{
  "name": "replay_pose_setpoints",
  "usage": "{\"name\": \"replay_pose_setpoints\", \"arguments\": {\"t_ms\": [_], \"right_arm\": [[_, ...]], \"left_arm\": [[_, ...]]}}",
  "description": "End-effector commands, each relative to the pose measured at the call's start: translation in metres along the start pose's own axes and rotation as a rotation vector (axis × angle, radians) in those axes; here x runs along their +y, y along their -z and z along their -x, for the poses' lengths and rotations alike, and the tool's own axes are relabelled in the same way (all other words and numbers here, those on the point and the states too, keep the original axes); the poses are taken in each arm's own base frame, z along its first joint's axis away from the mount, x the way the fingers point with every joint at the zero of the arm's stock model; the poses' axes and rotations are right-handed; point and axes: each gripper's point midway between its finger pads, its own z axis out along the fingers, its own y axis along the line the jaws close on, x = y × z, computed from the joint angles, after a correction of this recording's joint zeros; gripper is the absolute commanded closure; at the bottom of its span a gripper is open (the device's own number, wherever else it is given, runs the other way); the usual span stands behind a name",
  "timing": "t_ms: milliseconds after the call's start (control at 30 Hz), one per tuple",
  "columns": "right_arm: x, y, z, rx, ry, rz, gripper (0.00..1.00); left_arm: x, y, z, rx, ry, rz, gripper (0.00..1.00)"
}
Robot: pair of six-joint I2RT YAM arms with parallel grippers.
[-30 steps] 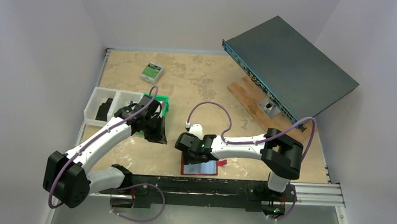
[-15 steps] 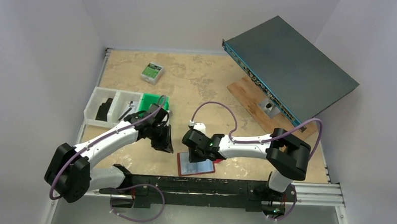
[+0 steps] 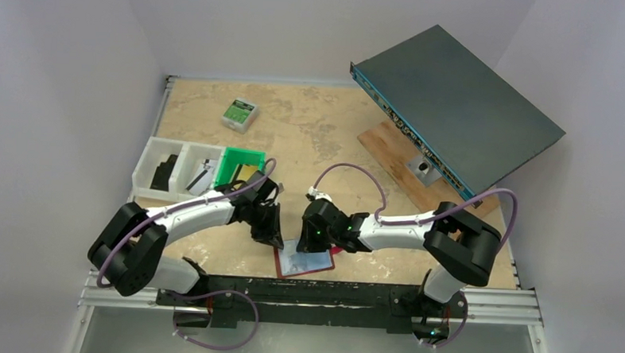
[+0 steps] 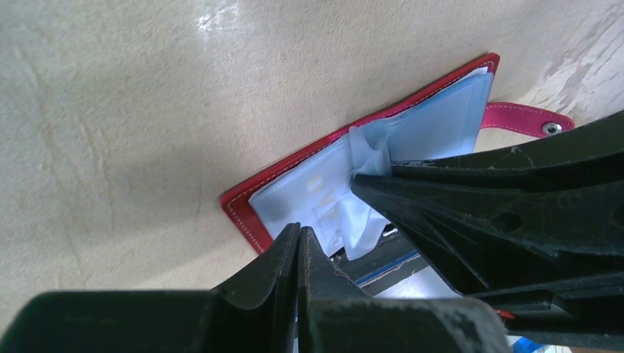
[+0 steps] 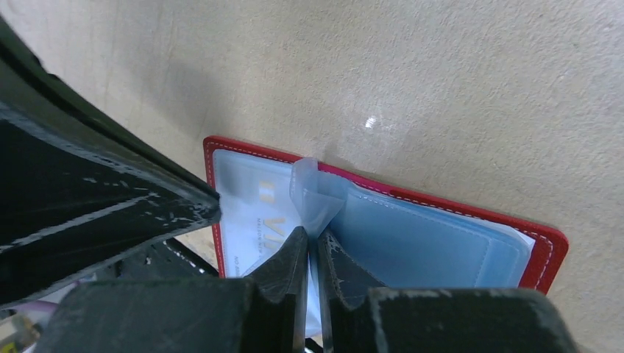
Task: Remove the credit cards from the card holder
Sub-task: Remove the credit card from the card holder.
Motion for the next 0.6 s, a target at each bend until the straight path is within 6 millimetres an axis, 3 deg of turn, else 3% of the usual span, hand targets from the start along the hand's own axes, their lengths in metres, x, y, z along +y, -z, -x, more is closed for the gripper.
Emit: {"name": "replay_pose_setpoints", "arguments": {"t_ms": [0,333,500,567], "right_arm": [[-0.004,-0.005,-0.012,0.032,-0.032,0.044,0.94],[0.004,-0.002,-0.006,0.020,-0.102,0.123,0.96],[0.015,0.007,0.007,-0.012,-0.112,0.163,0.88],[0.022,0.013,0.014,-0.028,-0.106,0.178,0.79]], "left_arm": [[-0.013,-0.009,0.003,0.004,-0.006,-0.041,0.99],[-0.012,-0.026,-0.005,0.047,0.010,-0.020,1.00],[-0.012,-0.030,-0.009,0.063,0.026,-0.026,1.00],[-0.014,-0.030,-0.009,0.065,0.037,-0.035,1.00]]}}
